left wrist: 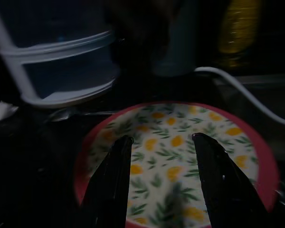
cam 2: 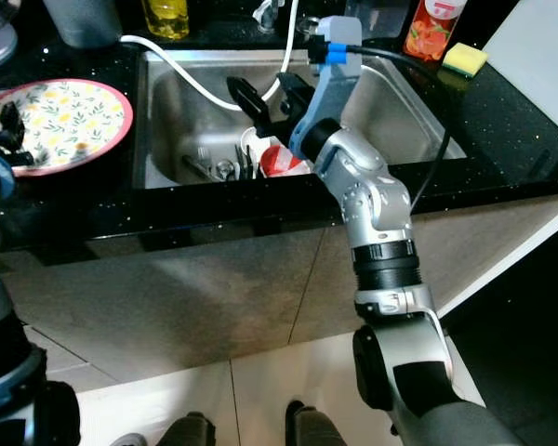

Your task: Kitchen organization

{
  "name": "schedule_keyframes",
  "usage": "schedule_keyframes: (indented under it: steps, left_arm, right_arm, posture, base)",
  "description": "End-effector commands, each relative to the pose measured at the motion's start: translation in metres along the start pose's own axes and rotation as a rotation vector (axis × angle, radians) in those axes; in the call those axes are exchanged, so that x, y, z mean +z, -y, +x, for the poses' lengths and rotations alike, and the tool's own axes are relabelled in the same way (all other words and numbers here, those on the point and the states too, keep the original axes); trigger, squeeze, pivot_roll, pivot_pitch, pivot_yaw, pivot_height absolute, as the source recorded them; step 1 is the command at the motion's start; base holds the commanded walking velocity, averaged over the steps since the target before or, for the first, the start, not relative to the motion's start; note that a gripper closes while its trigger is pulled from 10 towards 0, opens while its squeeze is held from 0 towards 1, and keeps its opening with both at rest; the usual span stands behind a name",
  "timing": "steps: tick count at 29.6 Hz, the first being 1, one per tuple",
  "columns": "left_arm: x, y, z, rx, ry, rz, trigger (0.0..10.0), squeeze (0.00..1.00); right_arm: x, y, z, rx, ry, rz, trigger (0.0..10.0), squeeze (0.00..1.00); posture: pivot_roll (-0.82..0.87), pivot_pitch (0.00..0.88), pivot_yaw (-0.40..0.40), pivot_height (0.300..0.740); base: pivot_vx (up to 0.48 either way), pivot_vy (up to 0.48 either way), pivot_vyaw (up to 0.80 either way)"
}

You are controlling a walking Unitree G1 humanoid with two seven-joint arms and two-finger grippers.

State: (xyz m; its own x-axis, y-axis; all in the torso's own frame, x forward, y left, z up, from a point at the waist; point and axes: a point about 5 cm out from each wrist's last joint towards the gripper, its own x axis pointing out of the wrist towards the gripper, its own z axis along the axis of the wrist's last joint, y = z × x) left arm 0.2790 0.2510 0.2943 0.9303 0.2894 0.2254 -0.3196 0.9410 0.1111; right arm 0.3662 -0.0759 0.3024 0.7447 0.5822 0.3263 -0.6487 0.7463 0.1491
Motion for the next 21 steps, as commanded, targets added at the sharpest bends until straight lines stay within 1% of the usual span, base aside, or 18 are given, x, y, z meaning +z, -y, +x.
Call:
schedule_keyframes:
  steps: [1,6,7,9,12,13,14,15,18,19,21]
  left_arm:
    - [0.005,0.006,-0.001,-0.044,0.051,-0.002,10.0,0.00]
    - [0.011,0.008,0.002,-0.039,0.077,-0.006,10.0,0.00]
    - [0.012,0.007,0.001,-0.033,0.084,0.002,10.0,0.00]
    - [0.006,0.000,-0.003,-0.009,0.067,0.002,10.0,0.00]
    - [0.000,0.000,-0.004,0.003,0.046,0.004,10.0,0.00]
    - [0.000,0.000,-0.004,0.003,0.046,0.004,10.0,0.00]
    - [0.000,0.000,-0.003,0.007,0.048,0.002,10.0,0.00]
    - [0.003,-0.001,-0.003,0.014,0.064,0.000,10.0,0.00]
    - [0.004,-0.001,-0.004,0.016,0.073,0.000,10.0,0.00]
    - [0.005,-0.003,-0.006,0.026,0.080,0.008,10.0,0.00]
    - [0.004,-0.005,-0.008,0.029,0.074,0.017,10.0,0.00]
  right_arm:
    - [0.007,0.001,0.000,-0.009,0.037,-0.027,10.0,0.00]
    - [0.004,0.004,0.000,-0.022,0.035,-0.020,10.0,0.00]
    - [0.003,0.002,0.000,-0.009,0.031,-0.029,10.0,0.00]
    - [0.003,-0.006,0.003,0.027,0.040,-0.046,10.0,0.00]
    - [0.005,-0.006,0.004,0.017,0.051,-0.039,10.0,0.00]
    - [0.005,-0.006,0.004,0.017,0.051,-0.039,10.0,0.00]
    - [0.005,-0.005,0.005,0.012,0.049,-0.033,10.0,0.00]
    - [0.003,-0.007,0.006,0.018,0.045,-0.027,10.0,0.00]
    - [0.002,-0.008,0.007,0.025,0.043,-0.026,10.0,0.00]
    - [0.001,-0.009,0.008,0.034,0.042,-0.029,10.0,0.00]
    - [0.002,-0.009,0.009,0.030,0.053,-0.026,10.0,0.00]
  posture:
    - [0.21,0.039,-0.056,0.740]
    - [0.23,0.050,-0.067,0.740]
    - [0.24,0.047,-0.064,0.740]
    - [0.23,0.038,-0.055,0.740]
    - [0.23,0.057,-0.061,0.740]
    - [0.23,0.057,-0.061,0.740]
    - [0.24,0.062,-0.078,0.740]
    - [0.25,0.057,-0.081,0.740]
    - [0.25,0.057,-0.081,0.740]
    - [0.27,0.030,-0.077,0.740]
    - [0.26,0.040,-0.065,0.740]
  base:
    - [0.000,0.000,0.00]
    - [0.000,0.000,0.00]
    - [0.000,0.000,0.00]
    - [0.000,0.000,0.00]
    - [0.000,0.000,0.00]
    - [0.000,0.000,0.00]
    - [0.000,0.000,0.00]
    - [0.000,0.000,0.00]
    - [0.000,0.000,0.00]
    - [0.000,0.000,0.00]
    - [0.000,0.000,0.00]
